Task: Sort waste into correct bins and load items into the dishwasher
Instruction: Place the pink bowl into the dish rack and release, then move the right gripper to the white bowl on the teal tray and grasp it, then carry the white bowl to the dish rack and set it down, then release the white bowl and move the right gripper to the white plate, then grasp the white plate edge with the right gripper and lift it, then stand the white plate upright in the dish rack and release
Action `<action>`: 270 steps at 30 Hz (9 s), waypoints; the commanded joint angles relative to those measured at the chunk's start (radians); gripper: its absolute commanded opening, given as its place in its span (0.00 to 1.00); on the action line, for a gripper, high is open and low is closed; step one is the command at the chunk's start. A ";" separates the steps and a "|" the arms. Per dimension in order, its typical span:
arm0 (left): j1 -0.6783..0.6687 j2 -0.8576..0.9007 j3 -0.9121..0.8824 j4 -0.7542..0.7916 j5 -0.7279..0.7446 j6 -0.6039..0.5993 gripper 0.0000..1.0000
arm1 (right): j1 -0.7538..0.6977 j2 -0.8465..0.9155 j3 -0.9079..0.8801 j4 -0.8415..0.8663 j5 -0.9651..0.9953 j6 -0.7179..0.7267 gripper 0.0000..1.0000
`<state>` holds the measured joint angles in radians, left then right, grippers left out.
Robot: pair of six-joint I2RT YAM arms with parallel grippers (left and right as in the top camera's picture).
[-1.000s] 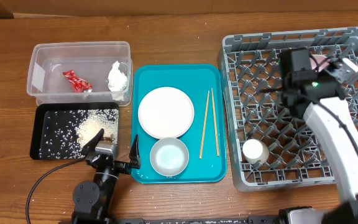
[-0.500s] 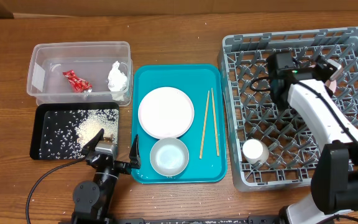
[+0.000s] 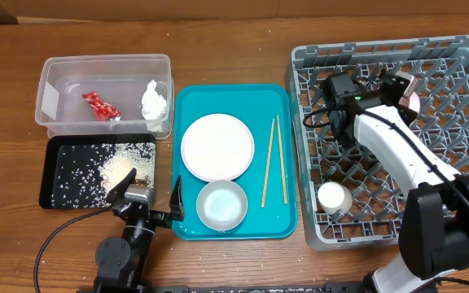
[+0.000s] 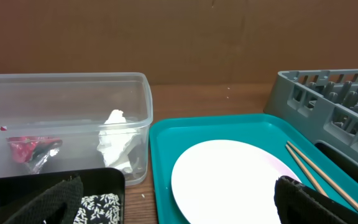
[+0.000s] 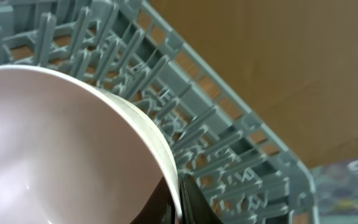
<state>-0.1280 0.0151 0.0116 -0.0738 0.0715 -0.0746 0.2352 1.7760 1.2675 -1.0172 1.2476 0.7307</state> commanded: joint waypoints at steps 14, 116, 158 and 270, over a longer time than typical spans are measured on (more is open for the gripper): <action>0.011 -0.011 -0.007 0.003 0.000 0.008 1.00 | -0.005 0.018 -0.007 0.064 0.123 -0.269 0.04; 0.011 -0.011 -0.007 0.003 0.000 0.008 1.00 | 0.433 -0.074 0.269 -0.226 -0.475 -0.027 0.04; 0.011 -0.011 -0.007 0.003 0.000 0.008 1.00 | 0.000 0.064 0.079 -0.174 -0.082 0.085 0.04; 0.011 -0.011 -0.007 0.003 0.000 0.008 1.00 | -0.138 -0.089 -0.005 -0.029 0.045 -0.245 0.04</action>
<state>-0.1280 0.0151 0.0116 -0.0738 0.0711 -0.0746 0.0818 1.6718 1.2636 -1.0470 1.2381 0.5144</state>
